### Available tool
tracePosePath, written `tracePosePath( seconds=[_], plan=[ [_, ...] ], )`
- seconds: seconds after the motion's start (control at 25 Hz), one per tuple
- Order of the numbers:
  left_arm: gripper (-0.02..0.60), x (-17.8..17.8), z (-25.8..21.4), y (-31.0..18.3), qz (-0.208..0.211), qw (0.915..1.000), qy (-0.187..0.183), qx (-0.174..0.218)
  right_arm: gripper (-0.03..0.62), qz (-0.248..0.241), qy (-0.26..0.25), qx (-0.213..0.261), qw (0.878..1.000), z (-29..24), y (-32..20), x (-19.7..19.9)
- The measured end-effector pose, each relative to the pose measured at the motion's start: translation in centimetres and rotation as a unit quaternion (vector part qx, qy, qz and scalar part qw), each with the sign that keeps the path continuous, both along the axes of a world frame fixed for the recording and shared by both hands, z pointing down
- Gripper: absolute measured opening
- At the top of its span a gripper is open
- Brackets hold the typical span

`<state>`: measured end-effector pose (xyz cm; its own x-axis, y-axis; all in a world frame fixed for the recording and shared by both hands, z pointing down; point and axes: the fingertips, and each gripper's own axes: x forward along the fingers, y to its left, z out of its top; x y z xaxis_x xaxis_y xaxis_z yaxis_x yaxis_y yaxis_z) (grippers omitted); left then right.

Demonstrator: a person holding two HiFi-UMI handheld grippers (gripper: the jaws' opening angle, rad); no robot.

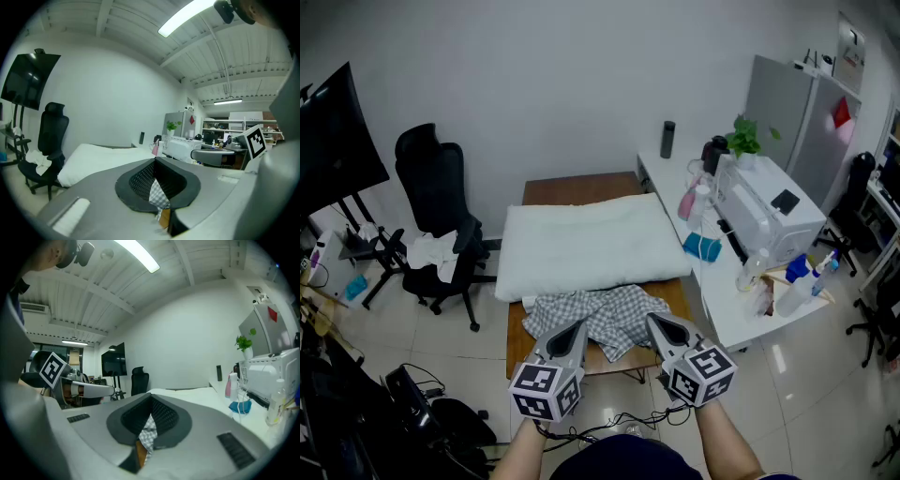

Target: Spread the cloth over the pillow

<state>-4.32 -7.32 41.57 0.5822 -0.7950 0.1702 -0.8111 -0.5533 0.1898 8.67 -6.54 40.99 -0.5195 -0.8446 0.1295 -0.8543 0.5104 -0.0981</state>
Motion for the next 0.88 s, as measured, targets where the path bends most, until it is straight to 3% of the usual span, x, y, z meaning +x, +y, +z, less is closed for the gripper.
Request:
tracePosePath(
  seconds=[0.32,0.88],
  plan=[
    [0.008,0.0,2.6,-0.3,0.000,0.9997,-0.020,-0.014,0.014,0.005,0.013,-0.020,1.000,2.3,-0.1,0.1],
    [0.009,-2.4,13.2,-0.7,-0.049,0.9897,-0.110,-0.078,0.020,0.026,0.048,-0.078,0.995,9.0,1.2,1.0]
  ],
)
